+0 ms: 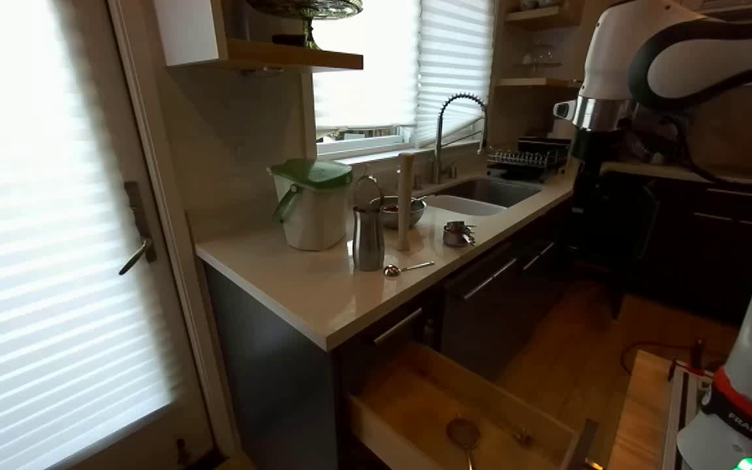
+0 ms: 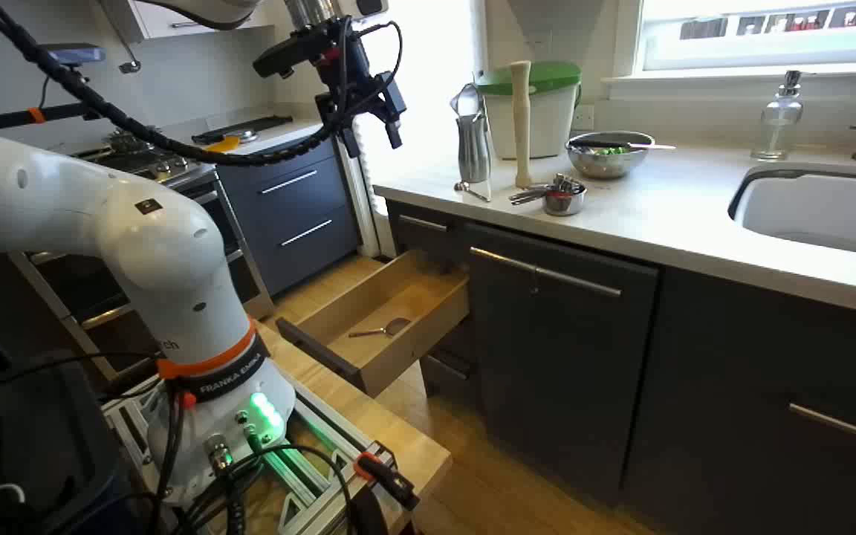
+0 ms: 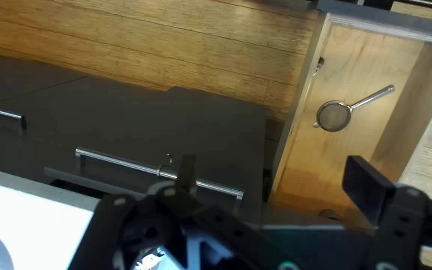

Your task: Remove the strainer from the silver tin and put it in the silver bowl

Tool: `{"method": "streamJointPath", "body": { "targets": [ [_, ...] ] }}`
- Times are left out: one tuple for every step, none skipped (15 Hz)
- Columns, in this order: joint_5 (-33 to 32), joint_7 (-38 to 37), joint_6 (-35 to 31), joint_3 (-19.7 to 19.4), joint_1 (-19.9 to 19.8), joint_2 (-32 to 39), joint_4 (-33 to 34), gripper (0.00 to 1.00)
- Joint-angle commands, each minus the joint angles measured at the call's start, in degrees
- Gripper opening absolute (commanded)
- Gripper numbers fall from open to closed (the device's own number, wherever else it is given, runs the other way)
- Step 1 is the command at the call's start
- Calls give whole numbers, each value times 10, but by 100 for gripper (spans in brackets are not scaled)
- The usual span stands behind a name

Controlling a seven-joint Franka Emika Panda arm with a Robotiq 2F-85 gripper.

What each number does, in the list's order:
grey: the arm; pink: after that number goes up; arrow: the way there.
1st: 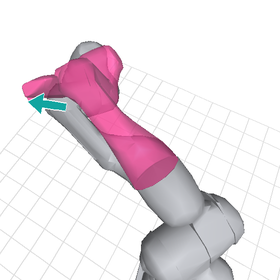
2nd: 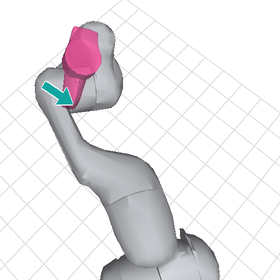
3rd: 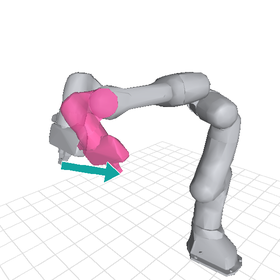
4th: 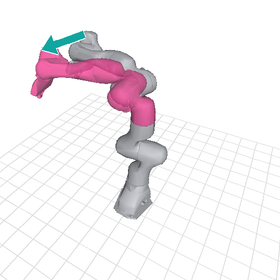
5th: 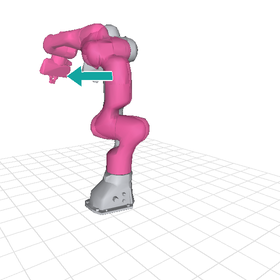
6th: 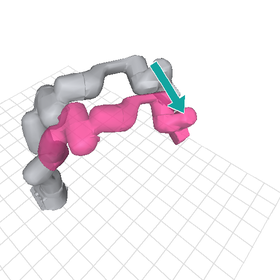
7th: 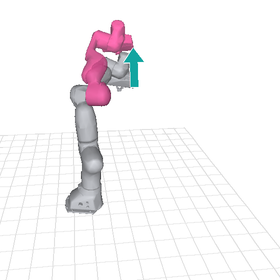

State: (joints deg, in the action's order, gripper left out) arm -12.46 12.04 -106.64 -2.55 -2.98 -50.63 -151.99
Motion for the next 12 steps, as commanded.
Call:
{"method": "streamJointPath", "body": {
  "targets": [
    [-5,-5,3,-6,9,0,2,100],
    [-5,-5,3,-6,9,0,2,100],
    [-5,-5,3,-6,9,0,3,100],
    [-5,-5,3,-6,9,0,3,100],
    [-5,-5,3,-6,9,0,3,100],
    [-5,-5,3,-6,9,0,3,100],
    [-5,-5,3,-6,9,0,3,100],
    [-5,-5,3,-6,9,0,3,100],
    [-1,-15,3,-8,5,-1,-1,100],
    [17,-41,-2,-5,3,12,3,100],
    [41,-46,-5,-10,13,28,18,100],
    [59,-48,-13,-10,24,43,37,100]
  ]
}}
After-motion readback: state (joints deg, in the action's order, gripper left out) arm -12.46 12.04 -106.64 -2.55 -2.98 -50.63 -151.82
